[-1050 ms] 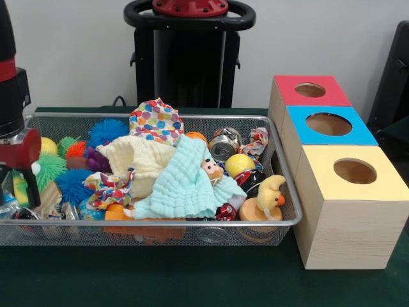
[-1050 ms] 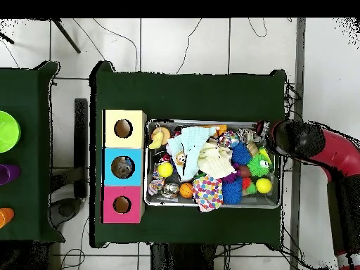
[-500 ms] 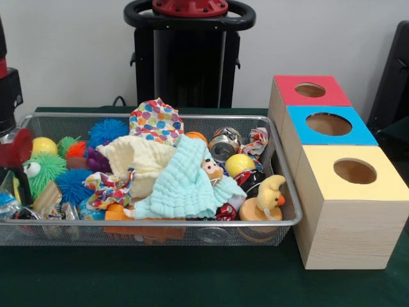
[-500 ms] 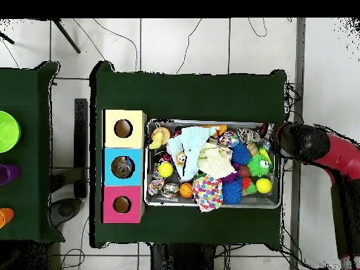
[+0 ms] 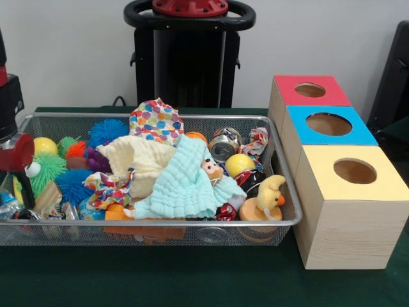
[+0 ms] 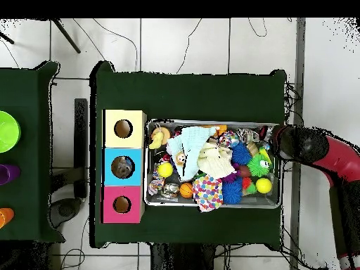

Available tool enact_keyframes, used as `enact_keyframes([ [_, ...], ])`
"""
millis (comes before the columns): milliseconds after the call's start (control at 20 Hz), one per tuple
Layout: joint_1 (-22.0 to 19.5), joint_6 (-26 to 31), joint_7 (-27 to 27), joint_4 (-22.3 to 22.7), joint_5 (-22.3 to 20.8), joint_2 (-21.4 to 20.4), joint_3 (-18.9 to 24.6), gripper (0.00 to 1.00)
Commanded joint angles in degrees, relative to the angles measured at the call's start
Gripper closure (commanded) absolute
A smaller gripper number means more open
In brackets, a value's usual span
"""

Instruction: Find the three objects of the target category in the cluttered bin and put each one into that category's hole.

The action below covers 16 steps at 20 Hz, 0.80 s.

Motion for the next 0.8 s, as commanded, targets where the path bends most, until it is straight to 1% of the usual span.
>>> enact_keyframes([
  [50, -1.23, 1.48, -20.22, 1.23, -5.36, 2.7, 4.3, 0.0],
  [450, -1.45, 0.17, -19.8, 1.04, -5.9, 3.99, 4.21, 0.0],
  [800, -1.74, 0.13, -20.19, 0.41, -6.46, 4.72, 4.32, 0.0],
])
